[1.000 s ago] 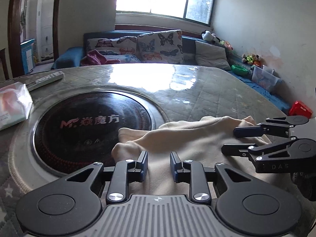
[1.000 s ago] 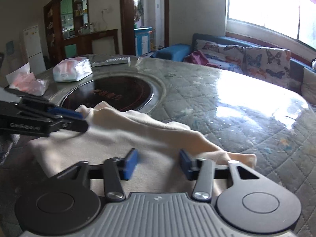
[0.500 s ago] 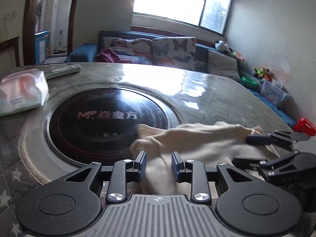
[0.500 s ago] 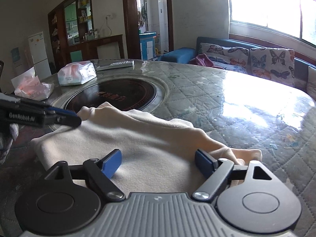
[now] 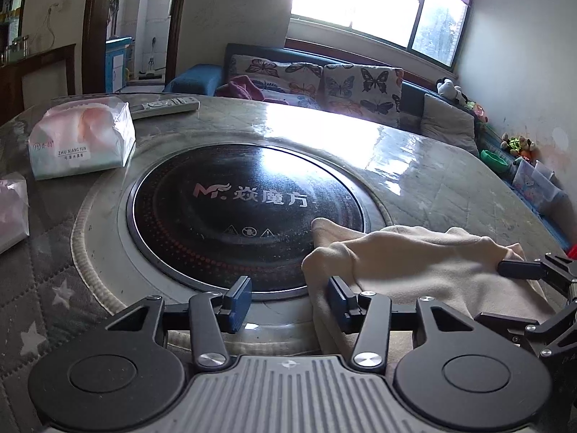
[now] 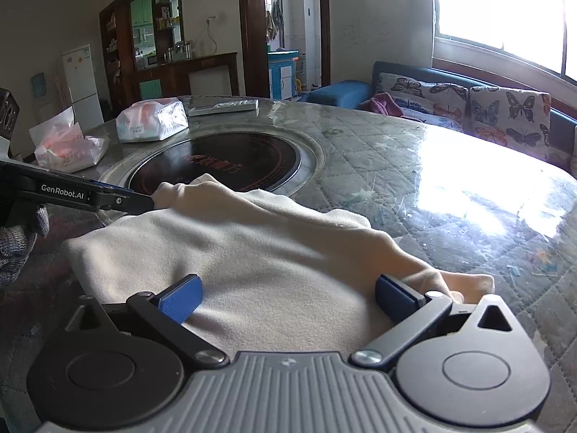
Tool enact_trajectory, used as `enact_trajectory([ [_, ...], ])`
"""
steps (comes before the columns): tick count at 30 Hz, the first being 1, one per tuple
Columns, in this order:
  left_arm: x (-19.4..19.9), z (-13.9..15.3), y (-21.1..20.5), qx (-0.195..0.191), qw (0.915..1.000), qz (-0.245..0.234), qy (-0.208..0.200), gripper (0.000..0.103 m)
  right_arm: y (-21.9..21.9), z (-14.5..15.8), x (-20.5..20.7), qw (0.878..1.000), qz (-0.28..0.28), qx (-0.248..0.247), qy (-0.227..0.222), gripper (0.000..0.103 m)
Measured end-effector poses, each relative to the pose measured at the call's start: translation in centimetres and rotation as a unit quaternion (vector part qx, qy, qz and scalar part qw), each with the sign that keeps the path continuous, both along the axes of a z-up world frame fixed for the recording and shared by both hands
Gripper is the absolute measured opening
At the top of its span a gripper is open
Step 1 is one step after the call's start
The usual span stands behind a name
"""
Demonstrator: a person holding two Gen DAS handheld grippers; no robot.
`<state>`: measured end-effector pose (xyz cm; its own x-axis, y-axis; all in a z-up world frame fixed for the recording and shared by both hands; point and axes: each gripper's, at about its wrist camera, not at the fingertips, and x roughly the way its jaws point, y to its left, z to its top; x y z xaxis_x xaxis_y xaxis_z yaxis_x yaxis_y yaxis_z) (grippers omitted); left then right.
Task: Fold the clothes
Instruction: 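Fold the hem toward the collar with both grippers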
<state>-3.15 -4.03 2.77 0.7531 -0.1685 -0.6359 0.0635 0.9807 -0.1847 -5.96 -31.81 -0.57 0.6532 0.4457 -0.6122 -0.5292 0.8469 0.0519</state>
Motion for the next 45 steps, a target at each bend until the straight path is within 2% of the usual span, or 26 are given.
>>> enact_trajectory([
  [4, 0.1, -0.1, -0.1, 0.006, 1.0, 0.002, 0.004, 0.056, 0.1, -0.1, 0.0, 1.0, 0.0, -0.004, -0.001, 0.103],
  [11, 0.1, 0.2, 0.0, 0.001, 0.9999, 0.007, 0.011, 0.058, 0.4, 0.0, 0.0, 1.0, 0.001, -0.009, -0.001, 0.103],
  [21, -0.1, 0.9, -0.3, 0.006, 0.9998, 0.011, 0.013, 0.066, 1.3, 2.3, -0.9, 1.0, 0.013, -0.015, -0.014, 0.103],
  [23, -0.2, 1.0, -0.4, 0.01, 0.9999, 0.009, 0.011, 0.068, 1.7, 2.1, -1.0, 0.999, 0.018, -0.028, -0.013, 0.103],
  [26, -0.2, 1.0, -0.3, 0.014, 0.9997, 0.012, 0.013, 0.069, 2.3, 1.4, -0.8, 0.997, 0.011, -0.07, -0.009, 0.103],
  [34, -0.4, 1.0, 0.2, 0.007, 0.9997, 0.019, 0.013, 0.071, 1.7, 1.8, -1.8, 0.999, 0.004, -0.048, -0.015, 0.103],
  [38, -0.5, 0.9, 0.5, 0.009, 0.9996, 0.023, 0.013, 0.071, 1.5, 1.0, -2.0, 0.998, -0.001, -0.054, -0.007, 0.103],
  [45, -0.9, 1.0, 1.3, 0.011, 0.9994, 0.031, 0.013, 0.071, 0.6, 1.9, -2.2, 0.999, -0.01, -0.05, -0.016, 0.103],
])
